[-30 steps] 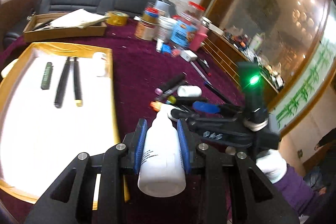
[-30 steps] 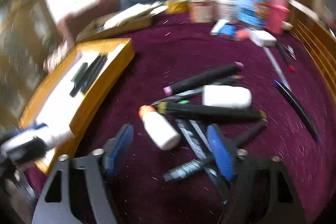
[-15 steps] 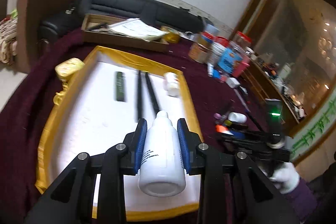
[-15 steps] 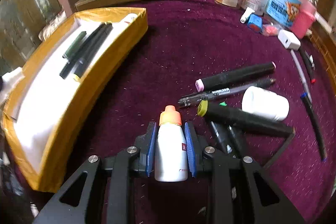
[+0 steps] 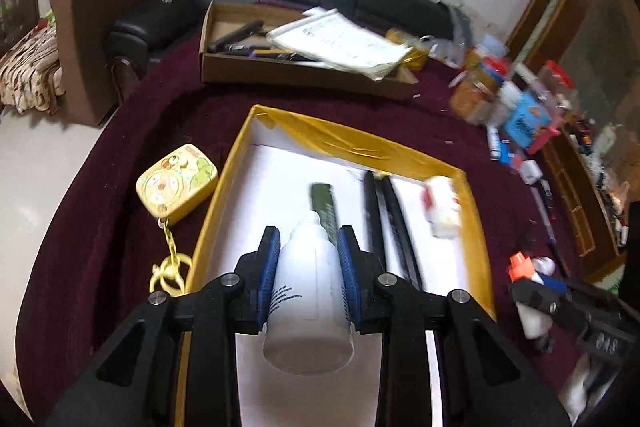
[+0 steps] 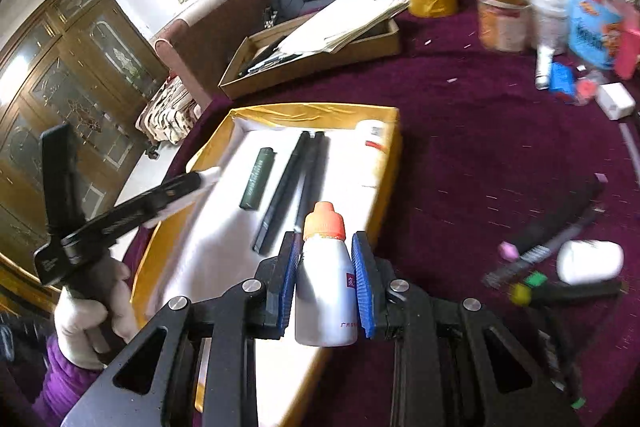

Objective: Organize rigid objects
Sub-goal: 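Set both bottles down in the tray and open both tools, then grasp another black marker with the left tool while the right tool returns to the pile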

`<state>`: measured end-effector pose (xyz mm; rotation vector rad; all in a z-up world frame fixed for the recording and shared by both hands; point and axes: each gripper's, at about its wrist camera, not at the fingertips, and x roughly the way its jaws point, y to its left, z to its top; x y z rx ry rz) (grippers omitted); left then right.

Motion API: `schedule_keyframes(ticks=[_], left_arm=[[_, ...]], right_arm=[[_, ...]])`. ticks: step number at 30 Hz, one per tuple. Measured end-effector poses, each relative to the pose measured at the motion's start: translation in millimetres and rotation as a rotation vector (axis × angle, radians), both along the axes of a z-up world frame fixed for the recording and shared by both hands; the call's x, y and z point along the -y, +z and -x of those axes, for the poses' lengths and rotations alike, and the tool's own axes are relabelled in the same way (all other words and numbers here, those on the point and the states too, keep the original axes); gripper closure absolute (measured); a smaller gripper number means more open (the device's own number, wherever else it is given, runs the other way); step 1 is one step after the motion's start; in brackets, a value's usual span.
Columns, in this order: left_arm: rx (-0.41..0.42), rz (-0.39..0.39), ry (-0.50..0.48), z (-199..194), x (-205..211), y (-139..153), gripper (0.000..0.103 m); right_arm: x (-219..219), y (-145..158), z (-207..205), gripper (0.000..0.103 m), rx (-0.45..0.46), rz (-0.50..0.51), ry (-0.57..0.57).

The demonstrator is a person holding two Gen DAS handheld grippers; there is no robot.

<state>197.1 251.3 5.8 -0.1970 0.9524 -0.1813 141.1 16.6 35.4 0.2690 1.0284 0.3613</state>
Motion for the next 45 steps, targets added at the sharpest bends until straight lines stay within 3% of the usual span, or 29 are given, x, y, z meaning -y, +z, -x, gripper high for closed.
schedule_keyframes(ticks=[6,12,16,20,23,25,27,33,36,39,42,45], left_arm=[[-0.067,-0.040,0.025,-35,2,-25,0.076],[-0.057,-0.067,0.017,-43,7,-27,0.076],[-0.056,-0.045,-0.003,-40,8,-26,0.068],[-0.031,-0.029,-0.011,-28,8,-12,0.068],[0.023,-0.016,-0.014,-9,14,12,0.067],[0.080,0.012,-0.033,6,25,31,0.051],[0.157,0.045,-0.073,24,51,56,0.042],[0.237,0.110,-0.306,65,168,92,0.041],[0.241,0.079,-0.429,85,238,88,0.041],[0.191,0.023,-0.526,99,299,69,0.041],[0.170,-0.078,-0.559,111,345,47,0.041],[0.125,-0.104,-0.551,111,360,31,0.041]], right_arm=[[-32,-29,-41,0.079,-0.061,0.060,-0.023],[-40,-44,-57,0.079,-0.085,0.093,-0.048],[-40,-41,-56,0.078,-0.068,0.109,-0.055],[-25,-26,-43,0.076,-0.030,0.077,-0.074],[-3,-3,-14,0.074,0.050,0.080,-0.099],[19,13,16,0.066,0.118,0.097,-0.135],[44,23,46,0.058,0.175,0.126,-0.187],[144,35,144,0.053,0.238,0.178,-0.394],[197,31,190,0.053,0.220,0.200,-0.503],[248,27,233,0.053,0.201,0.183,-0.605],[292,23,274,0.053,0.194,0.158,-0.684],[322,16,302,0.053,0.190,0.141,-0.737]])
